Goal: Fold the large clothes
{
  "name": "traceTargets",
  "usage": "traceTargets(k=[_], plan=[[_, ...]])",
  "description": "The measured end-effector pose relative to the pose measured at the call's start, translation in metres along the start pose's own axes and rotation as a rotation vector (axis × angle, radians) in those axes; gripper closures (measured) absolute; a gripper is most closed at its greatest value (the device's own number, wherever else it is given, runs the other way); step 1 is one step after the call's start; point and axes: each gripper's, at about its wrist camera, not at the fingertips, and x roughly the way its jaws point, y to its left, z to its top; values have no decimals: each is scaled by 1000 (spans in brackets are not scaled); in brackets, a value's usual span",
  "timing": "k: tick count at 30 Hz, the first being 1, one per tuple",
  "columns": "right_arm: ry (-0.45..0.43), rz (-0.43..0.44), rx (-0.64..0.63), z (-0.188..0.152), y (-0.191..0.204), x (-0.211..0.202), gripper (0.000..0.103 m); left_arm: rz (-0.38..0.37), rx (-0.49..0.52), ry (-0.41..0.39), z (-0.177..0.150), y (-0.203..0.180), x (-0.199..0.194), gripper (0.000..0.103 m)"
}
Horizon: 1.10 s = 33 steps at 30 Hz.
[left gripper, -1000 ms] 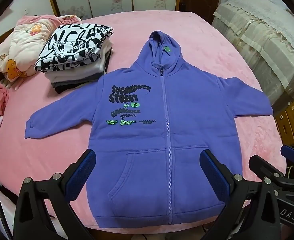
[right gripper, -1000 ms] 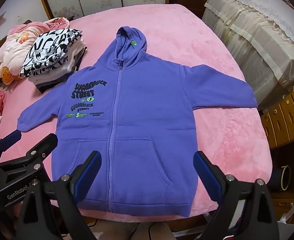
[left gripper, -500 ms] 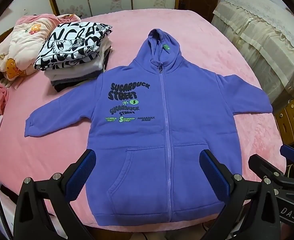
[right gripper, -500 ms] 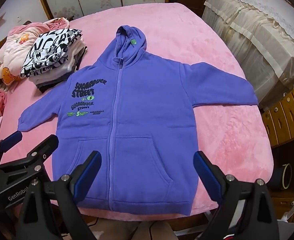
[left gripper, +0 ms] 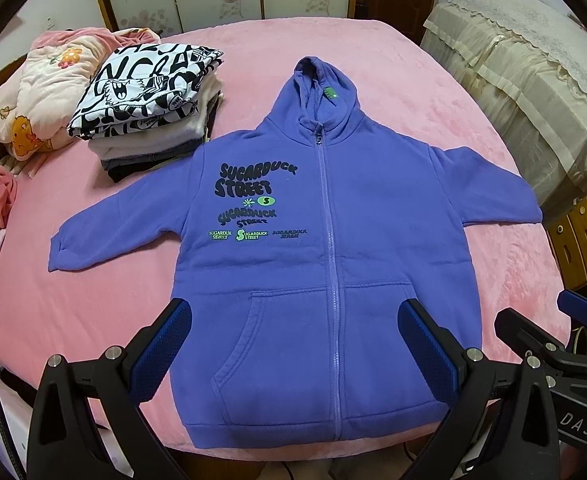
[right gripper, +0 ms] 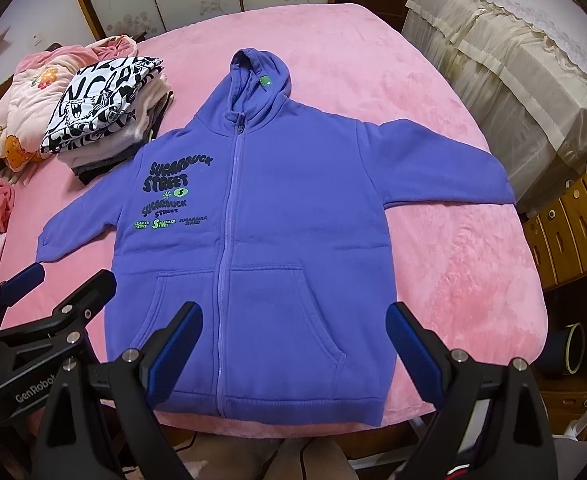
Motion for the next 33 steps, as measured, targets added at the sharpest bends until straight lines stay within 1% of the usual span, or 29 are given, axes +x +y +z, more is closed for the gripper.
traceTargets(k=[15,16,20,33], plan=[[1,-2,1,-6,4,-2,9,-6,3,0,-7,3,-7,1],[1,-3,2,-8,3,2,9,-6,5,-1,-8,4,-9,1],[-12,-15,2,-17,6,-8,9,-4,16,-11,-10,6,-13,1],[-11,-25,8,-13,13,-11,9,-15,38,-13,-6,14,-11,3]])
